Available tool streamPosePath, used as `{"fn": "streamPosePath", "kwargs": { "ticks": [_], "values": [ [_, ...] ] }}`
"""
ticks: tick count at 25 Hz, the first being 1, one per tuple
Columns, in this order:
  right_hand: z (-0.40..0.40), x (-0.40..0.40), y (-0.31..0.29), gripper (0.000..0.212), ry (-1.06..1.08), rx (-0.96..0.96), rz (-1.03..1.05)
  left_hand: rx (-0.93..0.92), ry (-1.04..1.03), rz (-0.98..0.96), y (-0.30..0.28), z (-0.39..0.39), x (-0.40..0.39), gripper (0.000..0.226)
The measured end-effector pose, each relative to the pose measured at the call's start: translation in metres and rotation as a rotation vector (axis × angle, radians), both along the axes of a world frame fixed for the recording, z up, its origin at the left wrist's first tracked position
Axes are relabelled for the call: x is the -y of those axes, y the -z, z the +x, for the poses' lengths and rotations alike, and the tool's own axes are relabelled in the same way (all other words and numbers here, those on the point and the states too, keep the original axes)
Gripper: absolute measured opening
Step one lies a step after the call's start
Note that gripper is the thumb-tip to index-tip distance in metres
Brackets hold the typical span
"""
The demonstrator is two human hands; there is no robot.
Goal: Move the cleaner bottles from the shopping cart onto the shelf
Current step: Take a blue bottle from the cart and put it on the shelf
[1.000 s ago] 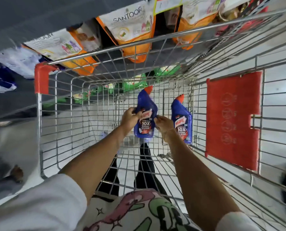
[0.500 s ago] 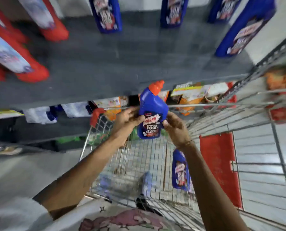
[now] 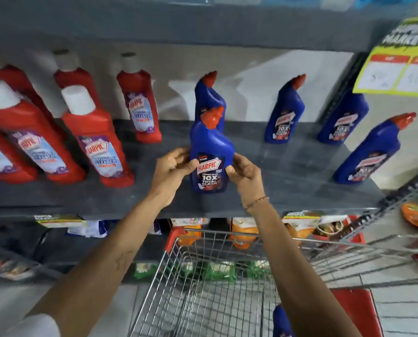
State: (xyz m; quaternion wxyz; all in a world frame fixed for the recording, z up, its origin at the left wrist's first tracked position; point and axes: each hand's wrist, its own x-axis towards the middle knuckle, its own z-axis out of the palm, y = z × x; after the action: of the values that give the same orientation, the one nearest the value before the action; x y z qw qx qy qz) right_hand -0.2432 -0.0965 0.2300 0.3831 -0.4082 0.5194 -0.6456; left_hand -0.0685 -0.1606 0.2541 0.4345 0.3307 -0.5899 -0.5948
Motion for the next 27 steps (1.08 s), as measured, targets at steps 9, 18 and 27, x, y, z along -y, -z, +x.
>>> {"fn": "streamPosePath", "kwargs": {
  "ticks": [9, 18, 27],
  "values": [
    [0.021, 0.047, 0.009, 0.040, -0.034, 0.013, 0.046, 0.048, -0.079, 0.045, 0.010, 0.014, 0.033, 0.043],
    [0.023, -0.001, -0.003, 0.026, 0.157, -0.148, 0.032, 0.276, -0.500, -0.286, 0.014, 0.015, -0.018, 0.034],
    [-0.023, -0.192, 0.143, 0.008, 0.359, -0.360, 0.665, 0.382, 0.056, 0.005, 0.126, -0.083, -0.166, 0.016]
  ]
}}
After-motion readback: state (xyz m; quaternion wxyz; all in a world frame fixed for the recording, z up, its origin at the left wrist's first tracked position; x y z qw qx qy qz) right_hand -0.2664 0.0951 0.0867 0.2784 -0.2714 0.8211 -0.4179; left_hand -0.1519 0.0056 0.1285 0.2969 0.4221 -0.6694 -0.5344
